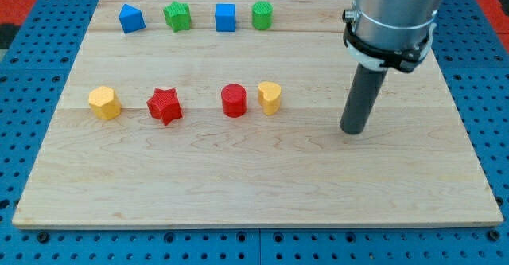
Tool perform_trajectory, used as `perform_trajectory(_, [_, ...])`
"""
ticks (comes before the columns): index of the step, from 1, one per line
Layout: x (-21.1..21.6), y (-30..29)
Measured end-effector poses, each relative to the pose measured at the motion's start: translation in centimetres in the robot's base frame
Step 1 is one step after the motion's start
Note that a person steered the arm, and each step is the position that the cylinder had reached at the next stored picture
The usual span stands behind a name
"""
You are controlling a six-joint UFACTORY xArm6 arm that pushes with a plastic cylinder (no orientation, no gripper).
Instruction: Slide the green star towards the bottom of green circle
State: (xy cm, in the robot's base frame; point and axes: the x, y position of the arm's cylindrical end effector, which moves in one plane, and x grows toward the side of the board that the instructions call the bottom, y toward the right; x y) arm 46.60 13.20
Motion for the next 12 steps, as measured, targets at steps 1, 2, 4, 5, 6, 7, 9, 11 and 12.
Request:
perform_trajectory(1, [-5.8,0.7])
perform_trajectory(2, [-7.6,-1.8])
perform_trajectory(4, [-8.5,-10.1])
perform_trajectory(5, [-8.9,-17.2])
perform_trajectory(6, [-10.8,-25.0])
perform_trajectory(7, [-13.7,-29.1])
perform_trajectory(9, [-20.2,-33.3])
perform_trajectory(11, [-25.1,-32.2])
perform_trajectory(12, [-25.2,-27.5])
